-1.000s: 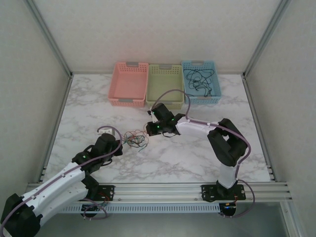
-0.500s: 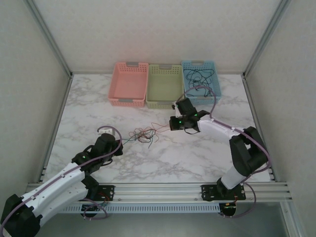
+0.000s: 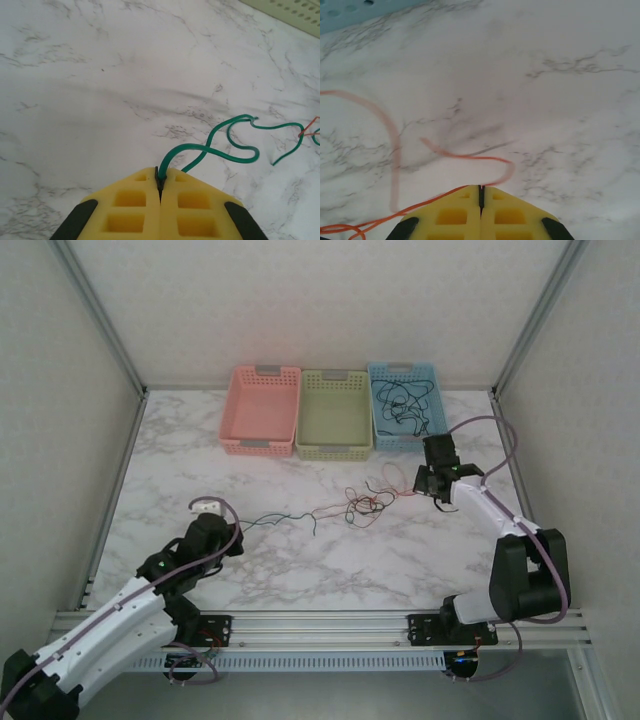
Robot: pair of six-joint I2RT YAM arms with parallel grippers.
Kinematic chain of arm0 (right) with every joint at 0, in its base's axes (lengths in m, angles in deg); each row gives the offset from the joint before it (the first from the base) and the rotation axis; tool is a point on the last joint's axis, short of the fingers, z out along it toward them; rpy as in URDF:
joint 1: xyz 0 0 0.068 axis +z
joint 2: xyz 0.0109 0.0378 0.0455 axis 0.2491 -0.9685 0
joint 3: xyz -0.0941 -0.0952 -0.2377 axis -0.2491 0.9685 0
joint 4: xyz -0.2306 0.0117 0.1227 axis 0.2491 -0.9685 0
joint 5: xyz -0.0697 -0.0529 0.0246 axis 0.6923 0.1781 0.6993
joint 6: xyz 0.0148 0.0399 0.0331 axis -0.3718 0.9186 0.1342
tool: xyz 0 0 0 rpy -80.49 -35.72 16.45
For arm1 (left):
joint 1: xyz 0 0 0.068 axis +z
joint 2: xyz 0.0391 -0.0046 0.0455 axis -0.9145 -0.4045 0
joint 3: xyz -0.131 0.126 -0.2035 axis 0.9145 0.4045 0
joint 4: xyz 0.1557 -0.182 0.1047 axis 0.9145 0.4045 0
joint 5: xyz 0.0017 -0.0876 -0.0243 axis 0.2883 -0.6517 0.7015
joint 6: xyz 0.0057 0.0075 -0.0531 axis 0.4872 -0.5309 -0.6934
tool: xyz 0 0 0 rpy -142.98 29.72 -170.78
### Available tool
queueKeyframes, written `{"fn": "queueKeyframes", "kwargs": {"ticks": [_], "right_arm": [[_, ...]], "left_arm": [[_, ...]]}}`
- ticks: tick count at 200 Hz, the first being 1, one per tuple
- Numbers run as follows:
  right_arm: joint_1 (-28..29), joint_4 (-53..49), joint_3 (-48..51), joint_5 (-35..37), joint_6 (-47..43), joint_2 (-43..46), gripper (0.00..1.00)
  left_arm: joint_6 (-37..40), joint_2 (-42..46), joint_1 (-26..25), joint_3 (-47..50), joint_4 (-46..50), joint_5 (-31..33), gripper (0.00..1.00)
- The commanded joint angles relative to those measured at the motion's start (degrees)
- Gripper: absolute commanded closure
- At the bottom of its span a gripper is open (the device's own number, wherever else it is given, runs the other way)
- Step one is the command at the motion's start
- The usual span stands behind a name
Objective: Untangle the cables
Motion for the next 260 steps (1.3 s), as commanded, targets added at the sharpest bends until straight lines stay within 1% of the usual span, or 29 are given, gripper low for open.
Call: {"fn": "queueKeyframes", "kwargs": {"ticks": [1, 27, 52, 93, 139, 159, 167, 187, 208, 218, 236, 260], "right_arm": [[-0.7, 1.5, 1.6, 2.8, 1.6, 3.1, 1.00], [-0.7, 2.2, 2.0, 0.3, 1.6, 2.9, 1.00], [-0.9, 1.5, 2.3, 2.7, 1.3, 2.7, 1.00], [-1.6, 0.7, 2.3, 5.1, 1.5, 3.0, 1.00], [-2.1, 1.0, 2.5, 5.5, 1.7, 2.0, 1.00], [-2.1, 1.3, 2.8, 5.4, 1.7, 1.8, 1.00], [-2.2, 1.6, 3.1, 5.1, 1.8, 1.8, 1.00], [-2.2, 1.8, 3.3, 4.9, 1.8, 1.5, 1.00], [-2.2, 1.8, 3.5, 5.2, 1.6, 1.5, 1.00], [-2.2, 1.8, 3.4, 5.8, 1.3, 1.6, 1.00], [-2.2, 1.6, 3.4, 6.3, 1.2, 1.7, 1.00], [-2.2, 1.8, 3.4, 6.1, 1.2, 1.3, 1.00]], "left_arm": [[-0.5, 3.7, 0.4, -2.3, 5.1, 5.3, 1.00], [-0.9, 4.8, 0.4, -2.5, 6.0, 5.5, 1.00], [-1.4, 6.0, 0.4, -3.5, 7.8, 6.9, 1.00], [-3.7, 11.2, 0.4, -6.8, 13.6, 15.2, 1.00], [-7.0, 16.2, 0.4, -11.3, 20.2, 24.8, 1.00], [-7.2, 18.6, 0.4, -12.4, 21.3, 27.3, 1.00], [-6.7, 19.0, 0.4, -12.6, 20.9, 27.4, 1.00], [-6.0, 18.1, 0.4, -13.6, 20.5, 27.0, 1.00], [-5.8, 17.2, 0.4, -14.8, 20.8, 28.5, 1.00], [-5.7, 17.5, 0.4, -15.3, 21.2, 30.0, 1.00], [-7.4, 18.6, 0.4, -16.7, 23.7, 34.8, 1.00], [-7.4, 20.8, 0.4, -17.8, 24.2, 37.5, 1.00]]}}
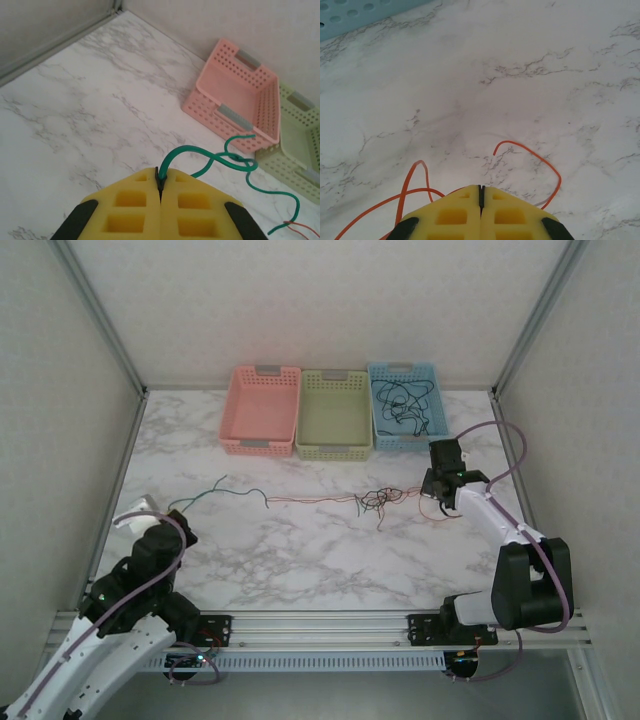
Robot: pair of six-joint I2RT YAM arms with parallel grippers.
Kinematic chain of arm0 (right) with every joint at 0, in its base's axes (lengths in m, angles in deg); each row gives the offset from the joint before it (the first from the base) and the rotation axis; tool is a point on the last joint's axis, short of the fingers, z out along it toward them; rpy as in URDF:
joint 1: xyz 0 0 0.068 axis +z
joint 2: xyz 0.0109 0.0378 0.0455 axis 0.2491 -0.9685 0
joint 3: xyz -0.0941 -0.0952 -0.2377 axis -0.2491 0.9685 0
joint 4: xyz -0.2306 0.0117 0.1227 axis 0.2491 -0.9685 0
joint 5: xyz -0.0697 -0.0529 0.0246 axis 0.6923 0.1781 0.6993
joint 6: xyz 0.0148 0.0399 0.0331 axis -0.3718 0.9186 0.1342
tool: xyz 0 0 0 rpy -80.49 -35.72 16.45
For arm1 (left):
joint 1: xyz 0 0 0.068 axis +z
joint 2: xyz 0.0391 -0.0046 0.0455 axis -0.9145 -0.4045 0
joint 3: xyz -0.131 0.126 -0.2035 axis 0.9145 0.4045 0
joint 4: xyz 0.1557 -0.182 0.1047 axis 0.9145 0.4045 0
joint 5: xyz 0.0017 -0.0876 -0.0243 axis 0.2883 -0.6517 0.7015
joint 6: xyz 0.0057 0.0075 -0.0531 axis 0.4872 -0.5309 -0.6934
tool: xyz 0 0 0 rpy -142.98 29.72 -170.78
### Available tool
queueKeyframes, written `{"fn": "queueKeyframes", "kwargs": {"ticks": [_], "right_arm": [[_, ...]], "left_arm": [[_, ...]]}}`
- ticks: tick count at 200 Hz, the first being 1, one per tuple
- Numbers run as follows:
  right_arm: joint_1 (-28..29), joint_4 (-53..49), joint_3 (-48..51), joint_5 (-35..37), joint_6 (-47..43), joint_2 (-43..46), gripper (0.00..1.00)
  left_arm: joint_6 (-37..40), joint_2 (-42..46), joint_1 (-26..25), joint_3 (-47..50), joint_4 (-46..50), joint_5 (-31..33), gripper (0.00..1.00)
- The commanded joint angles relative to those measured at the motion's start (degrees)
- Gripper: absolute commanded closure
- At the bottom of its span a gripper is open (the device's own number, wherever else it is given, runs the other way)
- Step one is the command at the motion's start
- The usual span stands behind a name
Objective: Untangle the cables
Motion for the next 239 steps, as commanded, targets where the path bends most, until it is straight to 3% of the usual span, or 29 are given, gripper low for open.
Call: {"fn": "queueKeyframes", "kwargs": {"ticks": [1, 42, 55, 76, 99, 122, 140, 239], "right_arm": [[-0.5, 0.6, 0.6, 2.2, 0.5, -0.8, 1.00], [-0.5, 1.0, 0.8, 1.6, 0.6, -1.2, 1.00], [-0.5, 1.2, 1.0, 0.9, 0.6, -1.0, 1.00], [-0.5, 2.3, 1.7, -0.9, 0.8, -0.8, 1.00], [-0.5, 3.8, 2.8, -3.3, 0.9, -0.3, 1.00], [-0.5, 8.7, 4.9, -11.2, 0.9, 1.6, 1.00], [-0.5, 12.3, 5.7, -17.5, 1.0, 2.5, 1.00], [1.1, 15.5, 5.7, -25.6, 0.1, 2.3, 1.00]], "left_arm": [[-1.7, 2.4, 0.4, -2.8, 3.4, 7.5, 1.00], [0.5, 2.4, 0.4, -5.6, 3.2, 10.2, 1.00], [2.4, 2.4, 0.4, -6.1, 0.8, 8.4, 1.00], [6.2, 1.8, 0.4, -6.1, -5.3, -0.3, 1.00], [10.0, -1.6, 0.4, -5.9, -13.8, -16.0, 1.00], [10.7, -8.4, 0.4, -5.5, -21.7, -32.9, 1.00], [7.1, -13.3, 0.4, -3.2, -27.5, -38.9, 1.00], [7.2, -30.0, 0.4, 8.7, -53.2, -35.1, 1.00]]}}
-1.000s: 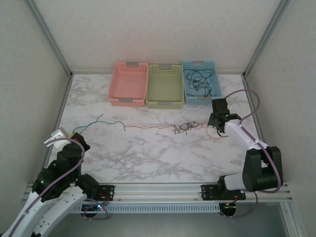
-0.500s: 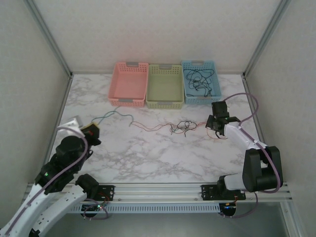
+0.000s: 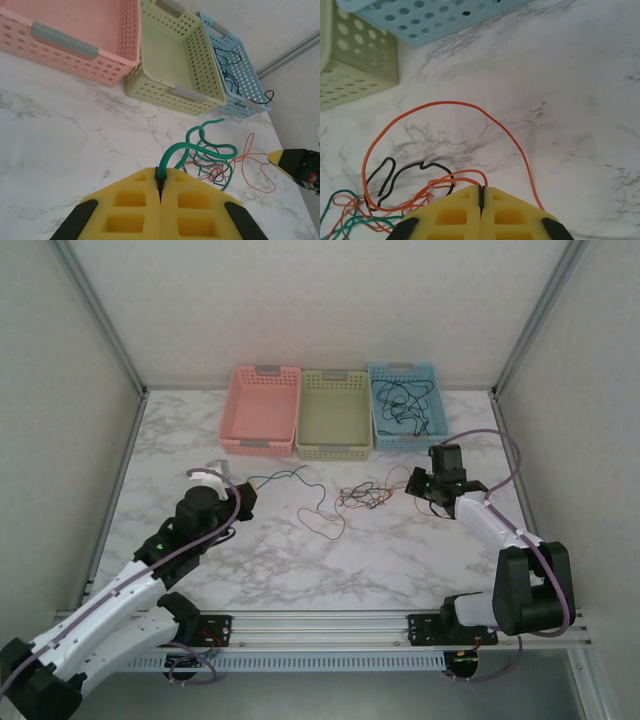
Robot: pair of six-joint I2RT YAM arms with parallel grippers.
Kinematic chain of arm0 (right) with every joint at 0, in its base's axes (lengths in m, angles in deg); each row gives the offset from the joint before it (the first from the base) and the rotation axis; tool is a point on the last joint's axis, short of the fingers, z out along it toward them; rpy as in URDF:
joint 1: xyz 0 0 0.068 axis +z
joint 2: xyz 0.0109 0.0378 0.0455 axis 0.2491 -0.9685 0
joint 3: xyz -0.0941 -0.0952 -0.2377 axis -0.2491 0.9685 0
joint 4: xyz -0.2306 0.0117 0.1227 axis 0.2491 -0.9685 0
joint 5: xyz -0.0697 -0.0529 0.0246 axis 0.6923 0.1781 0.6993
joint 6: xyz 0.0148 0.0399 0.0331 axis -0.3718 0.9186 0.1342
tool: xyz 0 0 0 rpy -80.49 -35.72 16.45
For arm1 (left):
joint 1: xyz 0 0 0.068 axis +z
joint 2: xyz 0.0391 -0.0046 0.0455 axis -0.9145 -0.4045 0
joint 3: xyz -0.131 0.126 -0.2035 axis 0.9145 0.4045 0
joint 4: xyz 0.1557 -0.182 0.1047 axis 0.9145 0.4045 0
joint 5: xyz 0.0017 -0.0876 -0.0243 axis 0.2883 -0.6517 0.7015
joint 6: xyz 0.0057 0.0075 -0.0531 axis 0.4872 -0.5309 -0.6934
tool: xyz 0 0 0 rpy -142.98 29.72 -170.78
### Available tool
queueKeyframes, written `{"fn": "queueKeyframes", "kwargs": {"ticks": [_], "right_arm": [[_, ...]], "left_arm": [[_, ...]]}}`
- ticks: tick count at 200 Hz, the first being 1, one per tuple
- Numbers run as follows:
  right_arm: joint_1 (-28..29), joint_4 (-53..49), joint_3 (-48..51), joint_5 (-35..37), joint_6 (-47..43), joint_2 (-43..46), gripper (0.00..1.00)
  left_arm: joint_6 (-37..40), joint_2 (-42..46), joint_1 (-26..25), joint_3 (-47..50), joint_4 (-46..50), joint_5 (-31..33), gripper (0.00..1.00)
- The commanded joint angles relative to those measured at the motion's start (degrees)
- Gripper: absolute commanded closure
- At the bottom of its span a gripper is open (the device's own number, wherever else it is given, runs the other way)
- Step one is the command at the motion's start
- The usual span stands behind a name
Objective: Untangle the cables
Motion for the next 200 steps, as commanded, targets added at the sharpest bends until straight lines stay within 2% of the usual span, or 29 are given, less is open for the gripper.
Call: {"fn": "queueKeyframes", "kwargs": {"ticks": [1, 42, 77, 106, 140, 200], "right_arm": [[0.7, 1.8, 0.2, -3.1, 0.0, 0.6, 1.00], [1.5, 1.3, 0.1, -2.7, -0.6, 0.6, 1.00], [1.8, 0.8, -0.1, -2.4, -0.8, 0.1, 1.00], [2.0, 0.6, 0.1, -2.1, -1.0, 0.5, 1.00], [2.1, 0.6, 0.1, -2.1, -1.0, 0.3, 1.00], [2.3, 0.1, 0.0, -2.0, -1.3, 0.5, 1.00]], "left_arm": [[1.0, -2.0, 0.4, 3.7, -12.4, -0.3, 1.00], [2.5, -4.6, 0.4, 3.3, -15.1, 6.3, 1.00], [6.0, -10.2, 2.3, -8.6, -5.3, 13.3, 1.00], [8.5, -16.6, 5.8, -16.4, -4.5, 16.2, 1.00], [6.1, -26.4, 12.4, -24.9, -6.3, 15.4, 1.00], [5.4, -46.7, 17.5, -43.0, -3.9, 15.3, 1.00]]}}
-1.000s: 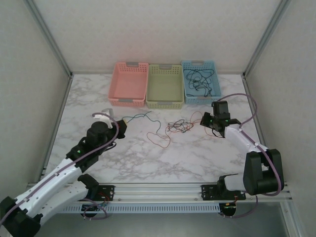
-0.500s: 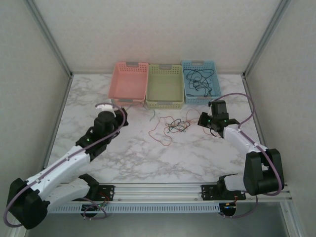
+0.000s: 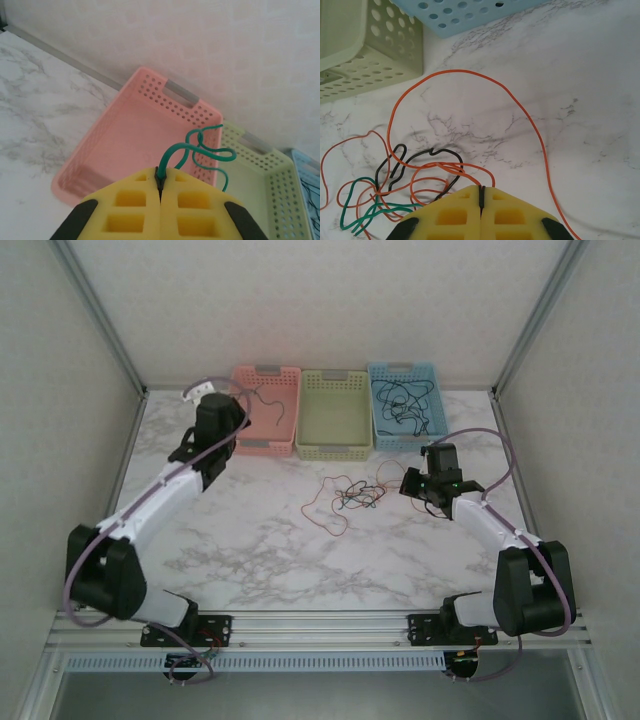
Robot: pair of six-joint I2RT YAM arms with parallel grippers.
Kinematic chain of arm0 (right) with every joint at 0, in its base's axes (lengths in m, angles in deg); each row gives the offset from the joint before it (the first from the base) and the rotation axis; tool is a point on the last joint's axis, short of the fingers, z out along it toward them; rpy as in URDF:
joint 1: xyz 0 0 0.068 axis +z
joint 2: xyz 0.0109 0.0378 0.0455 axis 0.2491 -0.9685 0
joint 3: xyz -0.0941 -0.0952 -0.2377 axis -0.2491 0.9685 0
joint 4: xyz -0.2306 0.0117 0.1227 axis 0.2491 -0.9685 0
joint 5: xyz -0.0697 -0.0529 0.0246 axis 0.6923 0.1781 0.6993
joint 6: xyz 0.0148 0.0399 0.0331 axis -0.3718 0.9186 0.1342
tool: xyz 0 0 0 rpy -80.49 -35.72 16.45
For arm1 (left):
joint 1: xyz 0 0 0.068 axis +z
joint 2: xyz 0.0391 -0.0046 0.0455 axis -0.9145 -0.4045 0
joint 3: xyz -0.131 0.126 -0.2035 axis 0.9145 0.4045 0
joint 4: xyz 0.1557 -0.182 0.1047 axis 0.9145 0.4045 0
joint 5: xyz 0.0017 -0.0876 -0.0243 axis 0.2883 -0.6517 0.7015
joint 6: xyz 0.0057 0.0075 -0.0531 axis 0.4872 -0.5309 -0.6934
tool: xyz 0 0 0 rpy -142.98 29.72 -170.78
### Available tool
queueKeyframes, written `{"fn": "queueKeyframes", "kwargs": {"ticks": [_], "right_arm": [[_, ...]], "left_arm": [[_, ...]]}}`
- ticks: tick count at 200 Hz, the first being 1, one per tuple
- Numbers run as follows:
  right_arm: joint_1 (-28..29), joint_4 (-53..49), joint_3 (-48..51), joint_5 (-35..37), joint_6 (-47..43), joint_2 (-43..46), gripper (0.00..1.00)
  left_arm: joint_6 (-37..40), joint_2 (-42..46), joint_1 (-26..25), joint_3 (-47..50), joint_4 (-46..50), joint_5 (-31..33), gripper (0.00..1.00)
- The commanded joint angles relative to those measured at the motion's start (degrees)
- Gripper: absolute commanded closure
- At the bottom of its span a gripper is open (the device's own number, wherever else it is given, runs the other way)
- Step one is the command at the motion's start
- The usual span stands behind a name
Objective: Untangle the cables
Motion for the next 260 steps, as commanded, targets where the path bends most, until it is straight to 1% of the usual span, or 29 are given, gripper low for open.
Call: {"fn": "queueKeyframes", "kwargs": {"ticks": [1, 39, 44, 63, 89, 102, 115, 128, 152, 180, 200, 216, 235, 260], "right_arm": [[0.5, -0.6, -0.1, 0.0, -0.8, 0.5, 1.00], [0.6, -0.9, -0.1, -0.1, -0.8, 0.6, 1.00], [0.6, -0.9, 0.0, 0.0, -0.9, 0.6, 1.00], [0.6, -1.1, -0.2, 0.2, -0.9, 0.6, 1.00], [0.6, -1.4, -0.1, 0.5, -1.0, 1.0, 1.00], [0.6, -1.3, 0.1, 0.6, -1.0, 1.3, 1.00], [0.6, -1.2, 0.2, 0.5, -1.0, 1.1, 1.00], [0.6, -1.1, 0.1, 0.3, -0.8, 0.7, 1.00], [0.7, -0.9, 0.1, -0.1, -0.7, 0.6, 1.00], [0.9, -0.2, 0.4, -0.6, -0.4, 0.6, 1.00], [1.2, -0.1, 0.3, -1.1, -0.2, 0.3, 1.00], [1.4, 0.1, 0.2, -1.6, -0.2, 0.0, 1.00], [1.7, 0.1, 0.0, -1.9, 0.0, -0.3, 1.00], [2.2, 0.4, -0.4, -2.0, 0.0, -1.3, 1.00]], "left_arm": [[-0.7, -5.3, 1.5, -6.7, 1.3, 1.1, 1.00], [-0.3, -15.2, 2.9, -14.8, 2.7, -1.1, 1.00], [-0.2, -16.1, 3.0, -15.3, 2.7, -1.4, 0.98], [0.6, -19.5, 3.3, -16.8, 1.2, -2.9, 0.85], [-0.3, -24.0, 3.9, -20.2, 3.1, -6.3, 0.66], [-1.6, -25.0, 4.0, -20.8, 4.1, -8.3, 0.52], [-2.9, -24.5, 4.1, -20.7, 5.7, -8.0, 0.39], [-3.1, -22.5, 4.0, -19.3, 5.9, -8.0, 0.34], [-3.4, -14.6, 3.9, -14.3, 3.6, -10.2, 0.33], [-3.1, -3.6, 2.5, -7.2, 5.5, -17.1, 0.33], [-3.5, 5.4, 0.6, 2.6, 5.4, -22.1, 0.34], [-4.3, 12.2, -1.6, 11.2, 4.6, -25.0, 0.34], [-4.4, 18.6, -6.1, 20.3, 4.1, -26.6, 0.35], [-5.1, 21.1, -12.6, 27.5, 4.4, -28.0, 0.35]]}}
